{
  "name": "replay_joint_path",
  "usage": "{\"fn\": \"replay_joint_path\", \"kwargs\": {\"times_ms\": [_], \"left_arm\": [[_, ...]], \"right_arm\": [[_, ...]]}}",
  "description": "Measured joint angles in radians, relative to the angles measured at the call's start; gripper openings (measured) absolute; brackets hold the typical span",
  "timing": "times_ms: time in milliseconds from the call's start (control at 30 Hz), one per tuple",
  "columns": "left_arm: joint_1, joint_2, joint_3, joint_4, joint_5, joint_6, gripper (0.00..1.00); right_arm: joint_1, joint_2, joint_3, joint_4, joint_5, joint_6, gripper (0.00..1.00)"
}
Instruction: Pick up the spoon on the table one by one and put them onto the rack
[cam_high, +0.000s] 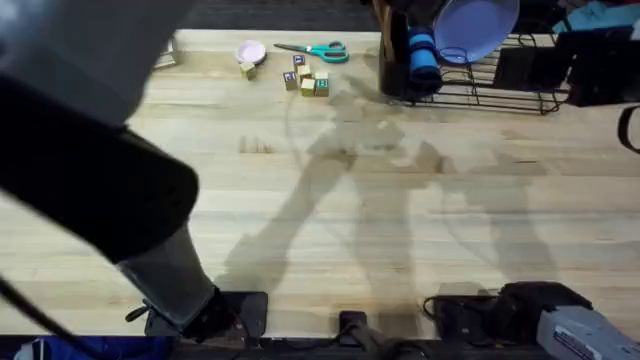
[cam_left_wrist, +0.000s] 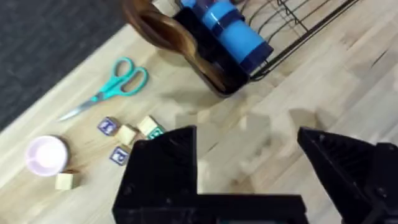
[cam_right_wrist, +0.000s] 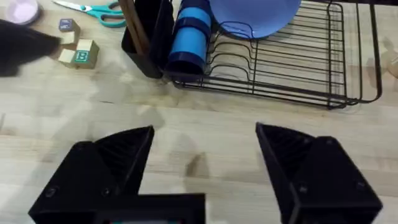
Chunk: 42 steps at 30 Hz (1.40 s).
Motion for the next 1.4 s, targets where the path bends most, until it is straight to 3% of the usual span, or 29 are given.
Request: {"fn": "replay_joint_path", "kwargs": {"times_ms": [200,333,600,833,1000,1200,1400], "left_arm": [[0.038,-0.028,-0.002,-0.014,-0.001,0.025,0.995],[0.066,-0.038,-0.062,-0.01,0.0,0.038,0.995],[0.157,-0.172,-0.355,0.078,-0.001,0.046,0.995],[0.251,-0.402,-0.657,0.198,-0.001,0.047,0.993],[0.29,-0.554,-0.827,0.245,-0.002,0.049,0.993],[0.306,-0.681,-0.943,0.234,-0.05,0.044,0.993],[0.307,-0.714,-0.959,0.148,-0.111,0.001,0.993]], "right_arm": [[0.0,0.0,0.0,0.0,0.0,0.0,0.994],[0.0,0.0,0.0,0.0,0.0,0.0,0.994],[0.0,0.0,0.0,0.0,0.0,0.0,0.993],[0.0,0.0,0.0,0.0,0.0,0.0,0.994],[0.0,0.0,0.0,0.0,0.0,0.0,0.993],[0.0,0.0,0.0,0.0,0.0,0.0,0.993],[0.0,0.0,0.0,-0.012,0.0,0.0,0.993]]}}
